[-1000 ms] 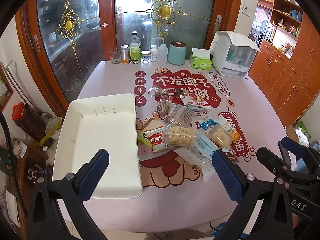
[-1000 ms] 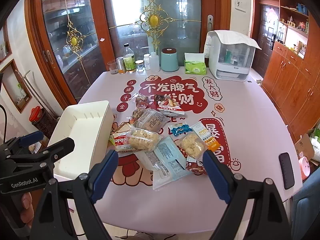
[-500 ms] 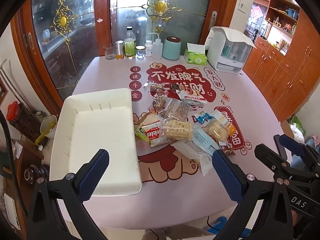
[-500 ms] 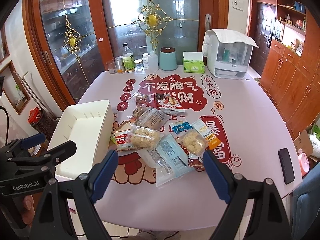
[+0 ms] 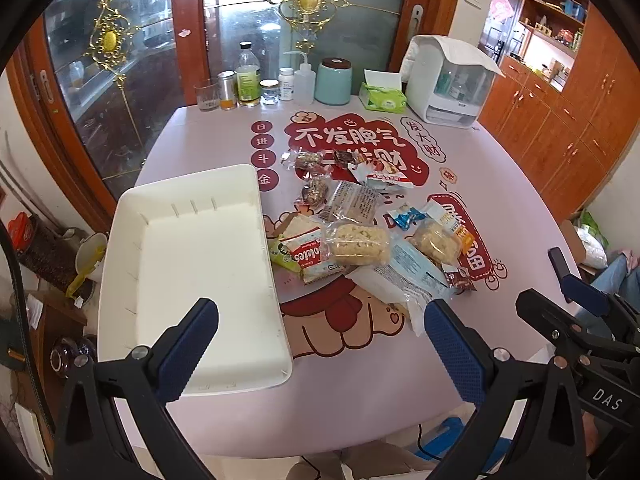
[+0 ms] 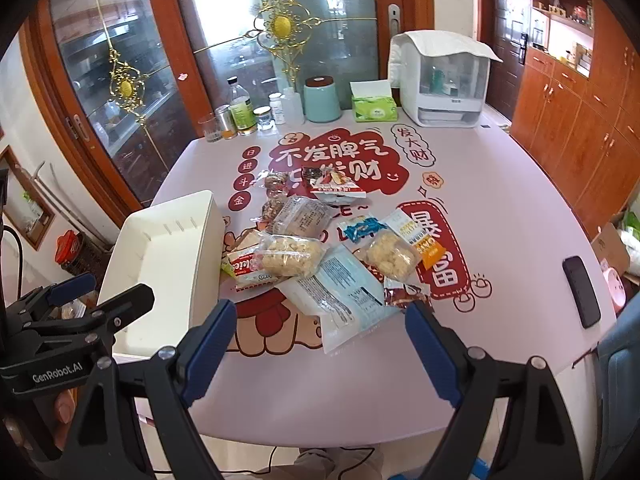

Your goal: Organize snacks

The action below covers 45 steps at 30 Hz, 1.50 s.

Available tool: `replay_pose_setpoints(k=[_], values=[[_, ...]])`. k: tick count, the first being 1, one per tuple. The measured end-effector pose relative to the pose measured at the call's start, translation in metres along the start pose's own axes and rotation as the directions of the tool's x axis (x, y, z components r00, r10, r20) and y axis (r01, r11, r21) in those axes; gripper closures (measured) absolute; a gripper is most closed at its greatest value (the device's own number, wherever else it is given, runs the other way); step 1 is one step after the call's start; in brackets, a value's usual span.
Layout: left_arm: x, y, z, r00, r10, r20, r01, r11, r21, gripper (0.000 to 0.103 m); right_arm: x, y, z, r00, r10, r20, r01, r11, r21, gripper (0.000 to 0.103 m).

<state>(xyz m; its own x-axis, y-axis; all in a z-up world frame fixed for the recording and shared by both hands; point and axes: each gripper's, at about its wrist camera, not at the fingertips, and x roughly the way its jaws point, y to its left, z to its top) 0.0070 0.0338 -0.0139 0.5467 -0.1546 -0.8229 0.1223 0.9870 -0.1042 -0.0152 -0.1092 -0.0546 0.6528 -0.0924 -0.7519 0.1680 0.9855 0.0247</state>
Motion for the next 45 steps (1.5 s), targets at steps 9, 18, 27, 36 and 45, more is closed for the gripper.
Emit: replay_pose_setpoints(k=[9, 18, 27, 36, 45], values=[[0.011, -0.001, -0.002, 0.998, -0.053, 0.017, 0.052, 0.998, 0.04, 0.001, -0.001, 0.002, -0.009, 0.997, -0.08, -0.014, 0.08, 0.997, 0.022, 0.016], [0.025, -0.01, -0.003, 0.998, -0.057, 0.011, 0.056, 0.996, 0.067, 0.001, -0.002, -0.006, -0.017, 0.992, -0.124, -0.039, 0.126, 0.991, 0.042, 0.016], [0.051, -0.016, 0.002, 1.0, 0.023, -0.015, -0.022, 0.997, 0.071, 0.001, 0.021, -0.031, -0.014, 0.994, -0.076, -0.082, 0.082, 0.994, 0.077, 0.016], [0.104, -0.035, 0.025, 0.991, 0.067, -0.117, -0.067, 0.998, 0.011, 0.001, 0.073, -0.072, 0.008, 0.99, -0.013, -0.144, 0.023, 0.997, 0.074, 0.016], [0.186, -0.057, 0.049, 0.965, 0.055, -0.256, -0.087, 0.99, -0.114, 0.001, 0.149, -0.118, 0.04, 0.982, 0.008, -0.19, -0.01, 1.0, -0.008, 0.016]])
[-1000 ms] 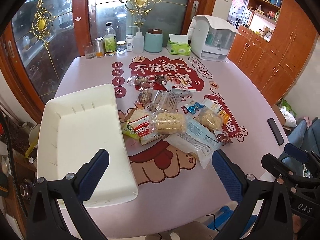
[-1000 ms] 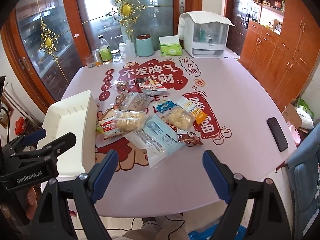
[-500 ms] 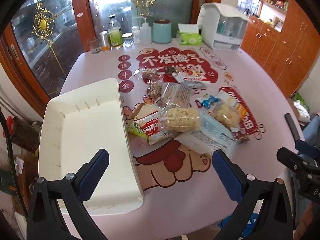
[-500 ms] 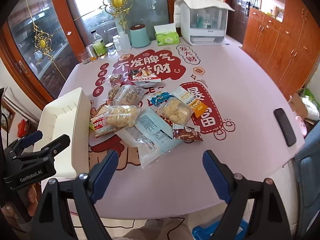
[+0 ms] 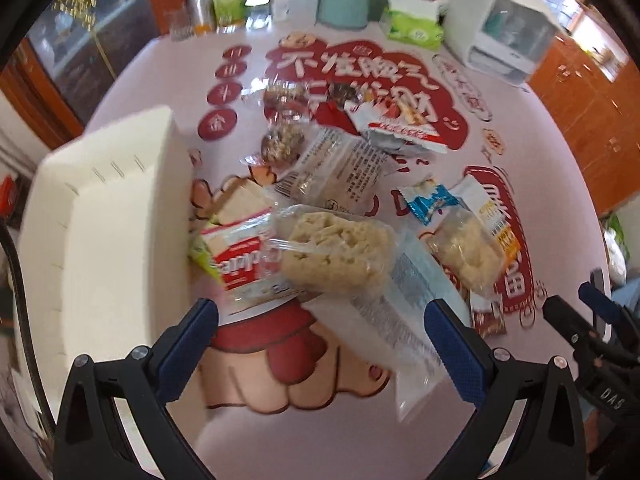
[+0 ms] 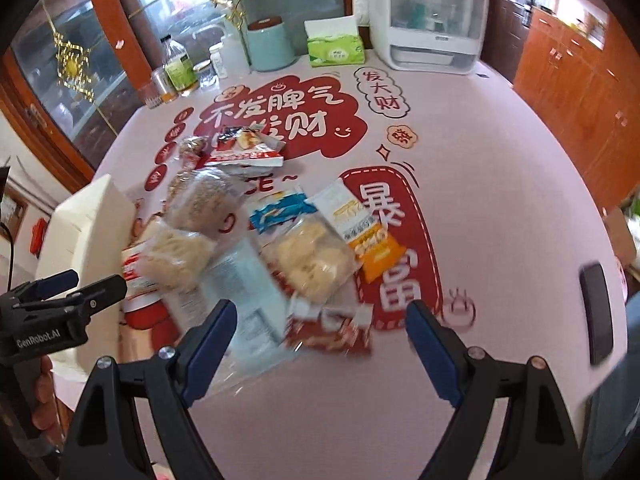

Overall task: Organize snacks
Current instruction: 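Grasp a clear rice-cake bag with the left tool while the right tool grasps another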

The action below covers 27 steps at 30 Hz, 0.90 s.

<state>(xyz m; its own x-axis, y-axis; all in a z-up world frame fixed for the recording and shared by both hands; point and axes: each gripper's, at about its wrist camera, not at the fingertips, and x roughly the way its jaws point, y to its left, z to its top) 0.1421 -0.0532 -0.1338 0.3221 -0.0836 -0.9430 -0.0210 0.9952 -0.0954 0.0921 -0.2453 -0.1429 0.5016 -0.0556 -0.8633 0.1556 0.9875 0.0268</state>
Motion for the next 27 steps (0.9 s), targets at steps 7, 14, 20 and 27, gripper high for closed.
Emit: replay_pose_setpoints(k=[7, 14, 20, 27], values=[[0.054, 0.008, 0.02, 0.993, 0.058, -0.102, -0.074, 0.985, -0.155, 0.001, 0.058, -0.008, 0.028, 0.998, 0.037, -0.056, -0.044, 0.992, -0.121, 0.016], [0.079, 0.007, 0.032, 0.984, 0.103, -0.143, -0.123, 0.982, -0.143, 0.001, 0.099, 0.003, 0.034, 0.99, 0.065, -0.126, -0.095, 0.963, -0.252, 0.016], [0.09, 0.0, 0.041, 0.98, 0.067, -0.189, -0.088, 0.99, -0.106, 0.001, 0.119, 0.013, 0.035, 0.984, 0.074, -0.163, -0.125, 0.934, -0.334, 0.017], [0.104, -0.016, 0.048, 0.966, 0.089, -0.243, -0.093, 0.996, -0.002, 0.0, 0.129, 0.03, 0.033, 0.992, 0.012, -0.124, -0.068, 0.884, -0.463, 0.026]])
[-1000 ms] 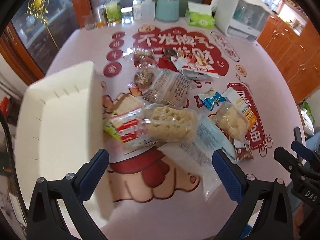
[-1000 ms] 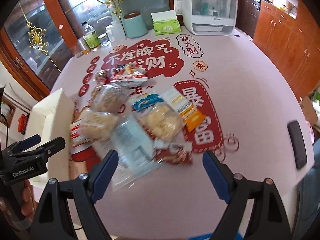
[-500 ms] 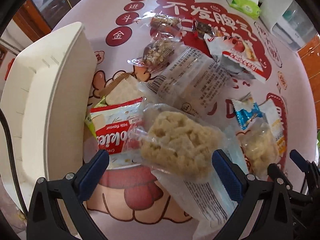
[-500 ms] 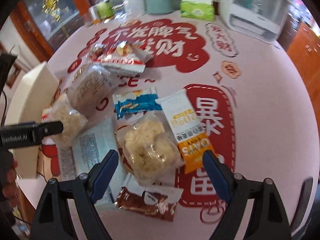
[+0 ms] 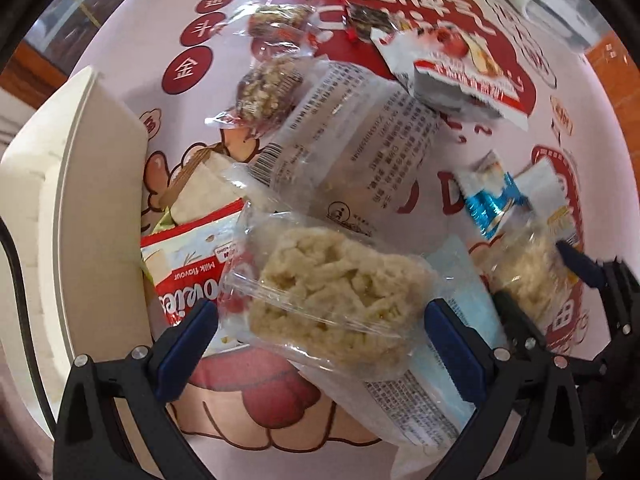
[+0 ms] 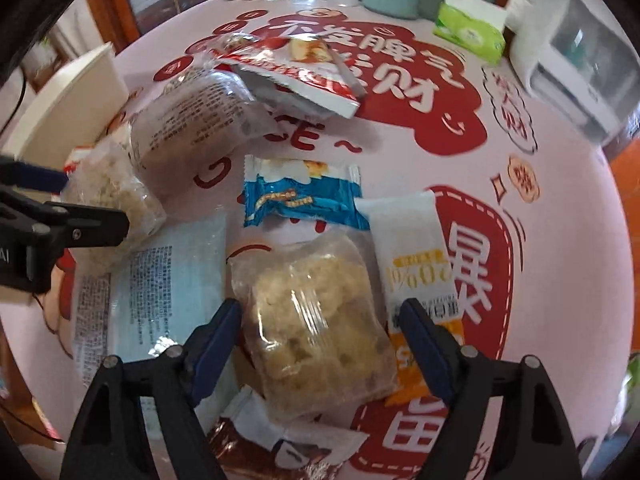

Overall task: Organize snacks
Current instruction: 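Grasp a clear rice-cake bag with the left tool while the right tool grasps another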

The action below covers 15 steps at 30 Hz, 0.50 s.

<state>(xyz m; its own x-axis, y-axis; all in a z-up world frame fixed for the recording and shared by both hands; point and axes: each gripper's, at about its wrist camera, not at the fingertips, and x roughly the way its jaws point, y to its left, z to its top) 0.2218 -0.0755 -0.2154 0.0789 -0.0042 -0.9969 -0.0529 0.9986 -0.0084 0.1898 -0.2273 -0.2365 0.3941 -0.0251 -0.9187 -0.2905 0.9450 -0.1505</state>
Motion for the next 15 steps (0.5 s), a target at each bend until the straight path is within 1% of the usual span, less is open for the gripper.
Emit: replay_pose_setpoints(k=[2, 4, 5, 9, 11, 12, 13, 15], values=[[0.005, -0.001, 0.002, 1.0, 0.011, -0.013, -0.011, 1.0, 0.013, 0.0, 0.0, 0.008, 0.001, 1.0, 0.005, 0.002, -0.005, 0.999, -0.043, 0.043], [0.013, 0.001, 0.005, 1.0, -0.005, -0.029, 0.005, 1.0, -0.004, 0.0, 0.006, 0.014, 0.0, 1.0, 0.007, -0.02, -0.009, 0.998, -0.06, 0.044], [0.013, 0.002, 0.006, 1.0, -0.001, -0.025, 0.001, 1.0, -0.012, 0.0, 0.007, 0.014, -0.001, 1.0, 0.009, -0.019, -0.01, 0.998, -0.059, 0.044], [0.014, -0.005, 0.009, 0.999, 0.041, 0.011, -0.041, 0.999, 0.015, 0.0, 0.009, 0.007, 0.003, 0.998, 0.056, -0.021, -0.056, 0.998, -0.022, 0.045], [0.013, -0.009, 0.009, 0.999, 0.039, 0.023, -0.04, 0.999, 0.016, 0.006, 0.009, 0.007, 0.003, 0.998, 0.062, -0.017, -0.062, 0.998, -0.023, 0.05], [0.01, -0.012, 0.007, 0.999, 0.038, 0.036, -0.039, 0.999, 0.025, 0.012, 0.007, 0.007, 0.003, 0.998, 0.063, -0.017, -0.064, 0.998, -0.026, 0.051], [0.007, -0.015, 0.006, 0.998, 0.037, 0.048, -0.038, 0.999, 0.037, 0.015, 0.005, 0.007, 0.002, 0.998, 0.067, -0.018, -0.067, 0.997, -0.025, 0.053], [0.001, -0.02, 0.002, 0.997, 0.038, 0.071, -0.041, 0.998, 0.046, 0.018, 0.002, 0.007, 0.0, 0.997, 0.079, -0.023, -0.079, 0.997, -0.006, 0.056]])
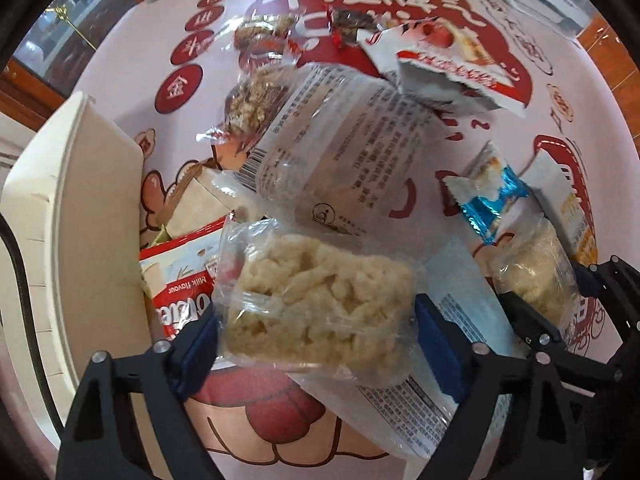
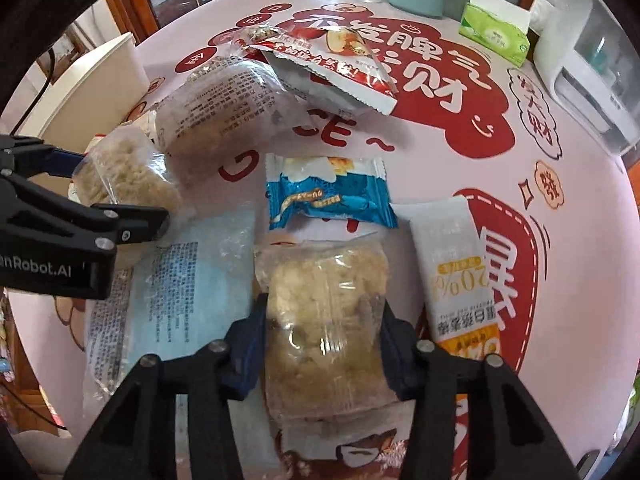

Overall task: Organize snacks
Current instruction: 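Grasp a clear rice-cake bag with the left tool while the right tool grasps another, then carry both rice-cake bags over the white tray and open both tools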

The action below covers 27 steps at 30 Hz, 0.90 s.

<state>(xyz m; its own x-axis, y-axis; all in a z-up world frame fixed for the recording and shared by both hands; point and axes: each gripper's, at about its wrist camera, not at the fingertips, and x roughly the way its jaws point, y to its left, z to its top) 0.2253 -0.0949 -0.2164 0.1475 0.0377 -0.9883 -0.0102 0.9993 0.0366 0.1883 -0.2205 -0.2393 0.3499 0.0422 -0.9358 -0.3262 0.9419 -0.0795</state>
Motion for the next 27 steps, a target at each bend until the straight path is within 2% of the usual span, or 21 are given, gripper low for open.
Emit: replay_pose_setpoints(k=[4, 9, 15, 21, 27], values=[[-0.022, -0.001, -0.013, 0.997, 0.007, 0.071, -0.008, 1.0, 0.017, 0.022, -0.012, -0.004, -0.004, 1.0, 0.011, 0.008, -0.012, 0.999, 0.049, 0.059], [-0.059, 0.005, -0.03, 0.988, -0.038, 0.15, 0.032, 0.999, 0.043, 0.024, -0.038, -0.001, -0.008, 0.998, -0.017, 0.057, 0.012, 0.996, 0.089, 0.059], [-0.114, 0.027, -0.052, 0.958, -0.121, 0.26, 0.103, 0.991, 0.083, 0.024, -0.08, 0.017, -0.01, 0.99, -0.051, 0.13, 0.034, 0.991, 0.13, 0.06], [-0.172, 0.076, -0.079, 0.917, -0.13, 0.376, 0.091, 0.989, 0.119, 0.024, -0.126, 0.064, 0.002, 0.974, -0.042, 0.222, 0.013, 0.991, 0.132, 0.06], [-0.211, 0.162, -0.113, 0.883, -0.046, 0.467, 0.018, 0.998, 0.065, 0.024, -0.167, 0.142, 0.026, 0.948, 0.045, 0.316, -0.08, 0.992, 0.097, 0.059]])
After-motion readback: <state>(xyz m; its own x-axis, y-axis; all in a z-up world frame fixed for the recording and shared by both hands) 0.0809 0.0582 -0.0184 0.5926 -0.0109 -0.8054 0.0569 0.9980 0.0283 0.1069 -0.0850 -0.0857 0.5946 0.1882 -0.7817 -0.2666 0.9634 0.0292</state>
